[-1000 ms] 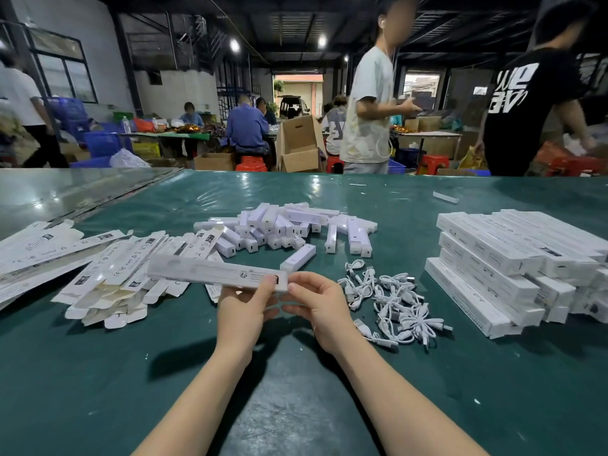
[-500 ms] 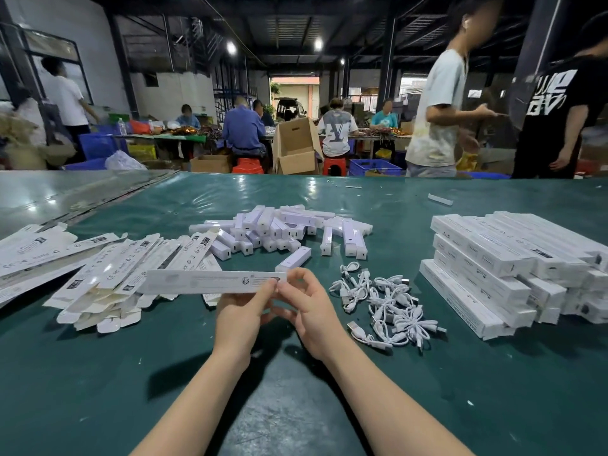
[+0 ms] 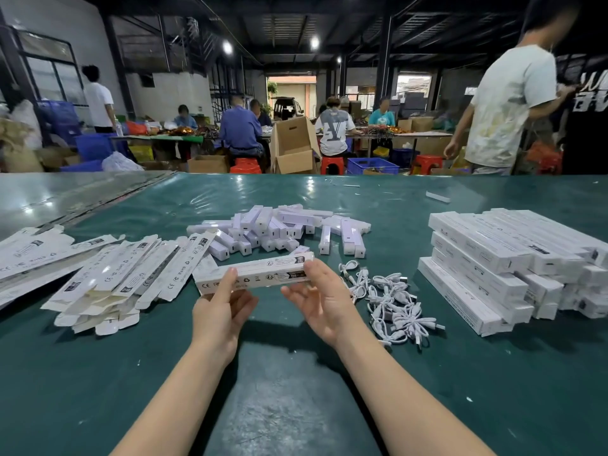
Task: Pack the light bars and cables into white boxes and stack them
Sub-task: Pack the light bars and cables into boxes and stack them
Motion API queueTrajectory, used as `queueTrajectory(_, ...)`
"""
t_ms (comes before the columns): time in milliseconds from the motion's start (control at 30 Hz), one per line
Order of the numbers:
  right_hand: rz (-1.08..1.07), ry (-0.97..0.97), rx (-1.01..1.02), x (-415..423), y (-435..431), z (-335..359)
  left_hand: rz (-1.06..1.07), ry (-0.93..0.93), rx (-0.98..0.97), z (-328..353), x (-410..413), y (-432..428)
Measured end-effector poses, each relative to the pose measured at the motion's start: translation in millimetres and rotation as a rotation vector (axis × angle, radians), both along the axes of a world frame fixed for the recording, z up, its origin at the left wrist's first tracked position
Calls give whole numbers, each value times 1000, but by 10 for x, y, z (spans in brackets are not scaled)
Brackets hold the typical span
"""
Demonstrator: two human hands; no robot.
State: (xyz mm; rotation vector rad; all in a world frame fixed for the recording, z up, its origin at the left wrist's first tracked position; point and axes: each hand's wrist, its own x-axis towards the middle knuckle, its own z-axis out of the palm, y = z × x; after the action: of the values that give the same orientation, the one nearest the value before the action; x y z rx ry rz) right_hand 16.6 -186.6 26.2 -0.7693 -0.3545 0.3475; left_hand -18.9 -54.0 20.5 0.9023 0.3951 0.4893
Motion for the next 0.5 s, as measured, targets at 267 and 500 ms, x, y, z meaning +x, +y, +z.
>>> queueTrajectory(267, 26, 23, -229, 45, -46, 2, -109, 8, -15, -1, 2, -63)
queueTrajectory(500, -355, 299, 8, 253, -509, 402, -308, 51, 53, 15, -21, -70)
